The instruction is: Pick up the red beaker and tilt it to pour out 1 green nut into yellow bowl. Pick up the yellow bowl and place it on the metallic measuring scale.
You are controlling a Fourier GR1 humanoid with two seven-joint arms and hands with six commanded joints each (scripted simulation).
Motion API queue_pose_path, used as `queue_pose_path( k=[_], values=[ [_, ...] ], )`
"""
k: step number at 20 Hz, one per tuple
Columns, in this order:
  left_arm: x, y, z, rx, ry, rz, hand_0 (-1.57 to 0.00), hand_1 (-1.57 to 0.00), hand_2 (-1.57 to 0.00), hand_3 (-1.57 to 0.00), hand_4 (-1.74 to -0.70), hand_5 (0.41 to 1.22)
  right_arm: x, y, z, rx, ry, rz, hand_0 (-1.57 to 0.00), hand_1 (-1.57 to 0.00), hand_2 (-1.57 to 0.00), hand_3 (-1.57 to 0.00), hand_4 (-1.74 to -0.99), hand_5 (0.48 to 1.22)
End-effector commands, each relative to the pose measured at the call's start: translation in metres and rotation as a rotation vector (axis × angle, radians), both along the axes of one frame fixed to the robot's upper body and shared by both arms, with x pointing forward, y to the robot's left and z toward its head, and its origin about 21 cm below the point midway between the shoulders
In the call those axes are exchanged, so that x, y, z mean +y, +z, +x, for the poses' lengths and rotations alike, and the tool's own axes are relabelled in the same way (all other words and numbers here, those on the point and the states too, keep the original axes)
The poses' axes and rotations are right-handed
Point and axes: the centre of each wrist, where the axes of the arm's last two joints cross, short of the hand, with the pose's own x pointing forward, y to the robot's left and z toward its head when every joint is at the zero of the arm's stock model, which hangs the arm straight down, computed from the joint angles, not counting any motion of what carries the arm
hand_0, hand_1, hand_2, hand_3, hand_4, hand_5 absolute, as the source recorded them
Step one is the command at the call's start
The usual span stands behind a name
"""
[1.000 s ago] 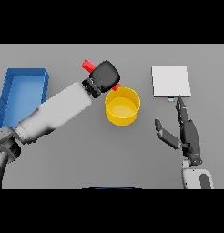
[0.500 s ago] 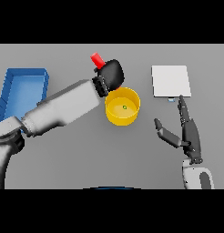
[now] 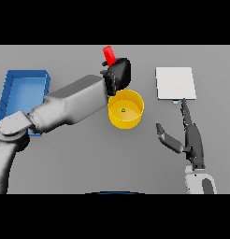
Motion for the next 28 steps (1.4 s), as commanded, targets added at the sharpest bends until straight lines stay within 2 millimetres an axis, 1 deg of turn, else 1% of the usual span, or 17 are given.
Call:
queue_pose_path(
  k=[1,2,4,5,6,8,10,11,12,13,16,17,18,19,23,25,28],
  values=[
    [-0.002,0.006,0.002,-0.005,-0.001,0.004,-1.57,-1.57,-1.57,-1.57,-1.73,1.221,0.001,0.001,0.003,-0.001,-0.003,0.0,0.0,0.0,0.0,0.0,-1.207,0.594],
    [-0.005,0.016,0.003,-0.012,-0.003,0.009,-1.57,-1.57,-1.57,-1.57,-1.73,1.221,-0.002,0.0,0.002,0.009,-0.009,-0.006,0.0,0.0,0.0,0.0,-1.206,0.592],
    [-0.005,0.041,0.012,-0.047,0.001,-0.032,-1.57,-1.57,-1.57,-1.57,-1.73,1.221,-0.005,0.001,0.001,-0.013,-0.004,0.0,0.0,0.0,0.0,0.0,-1.209,0.592],
    [0.001,0.054,0.018,-0.067,0.01,-0.055,-1.57,-1.57,-1.57,-1.49,-1.73,1.221,-0.003,0.0,0.002,-0.008,-0.011,-0.007,0.0,0.0,0.0,0.0,-1.203,0.592],
    [0.003,0.073,0.024,-0.096,0.029,-0.075,-1.57,-1.57,-1.4,-1.51,-1.68,1.221,-0.004,0.0,0.002,-0.013,-0.007,-0.002,0.0,0.0,0.0,0.0,-1.201,0.592],
    [0.011,0.106,0.033,-0.135,0.053,-0.149,-1.57,-1.57,-1.46,-1.04,-1.7,1.221,-0.001,-0.002,0.005,0.002,0.005,0.012,0.0,0.0,0.0,0.0,-1.186,0.596],
    [0.022,0.137,0.042,-0.172,0.104,-0.235,-1.57,-1.57,-1.5,-1.23,-1.7,1.221,-0.003,0.002,0.007,-0.016,0.01,0.033,0.0,0.0,0.0,0.0,-1.181,0.593],
    [0.026,0.151,0.046,-0.194,0.159,-0.289,-1.57,-1.57,-1.51,-1.3,-1.71,1.221,0.0,-0.001,0.007,-0.011,0.018,0.05,0.0,0.0,0.0,0.0,-1.182,0.593],
    [0.036,0.166,0.051,-0.197,0.205,-0.357,-1.57,-1.57,-1.53,-1.35,-1.71,1.221,-0.003,0.0,0.008,0.0,0.023,0.059,0.0,0.0,0.0,0.0,-1.183,0.595],
    [0.052,0.171,0.058,-0.187,0.273,-0.442,-1.57,-1.57,-1.53,-1.4,-1.72,1.221,-0.003,-0.001,0.007,-0.012,0.031,0.059,0.0,0.0,0.0,0.0,-1.193,0.597],
    [0.107,0.186,0.074,-0.175,0.512,-0.781,-1.57,-1.57,-1.55,-1.36,-1.73,1.221,-0.005,-0.001,0.011,0.003,0.033,0.064,0.0,0.0,0.0,0.0,-1.209,0.593],
    [0.123,0.188,0.077,-0.164,0.579,-0.889,-1.57,-1.57,-1.56,-1.36,-1.73,1.221,-0.006,-0.002,0.01,0.003,0.04,0.066,0.0,0.0,0.0,0.0,-1.222,0.592],
    [0.146,0.19,0.08,-0.146,0.619,-1.0,-1.57,-1.57,-1.56,-1.37,-1.73,1.221,-0.006,-0.002,0.012,-0.004,0.041,0.071,0.0,0.0,0.0,0.0,-1.224,0.592],
    [0.165,0.183,0.082,-0.118,0.645,-1.096,-1.57,-1.57,-1.56,-1.38,-1.73,1.221,-0.007,-0.002,0.011,-0.014,0.043,0.058,0.0,0.0,0.0,0.0,-1.222,0.59],
    [0.227,0.16,0.079,-0.098,0.772,-1.419,-1.57,-1.57,-1.57,-1.43,-1.74,1.221,-0.01,0.002,0.012,-0.024,0.057,0.051,0.0,0.0,0.0,0.0,-1.226,0.587],
    [0.257,0.141,0.073,-0.154,0.858,-1.548,-1.57,-1.57,-1.57,-1.41,-1.74,1.221,-0.011,-0.001,0.013,-0.026,0.056,0.039,0.0,0.0,0.0,0.0,-1.217,0.595],
    [0.281,0.105,0.058,-0.191,0.971,-1.718,-1.57,-1.57,-1.57,-1.45,-1.74,1.221,-0.011,-0.007,0.012,-0.007,0.064,0.01,0.0,0.0,0.0,0.0,-1.212,0.61]
  ],
)
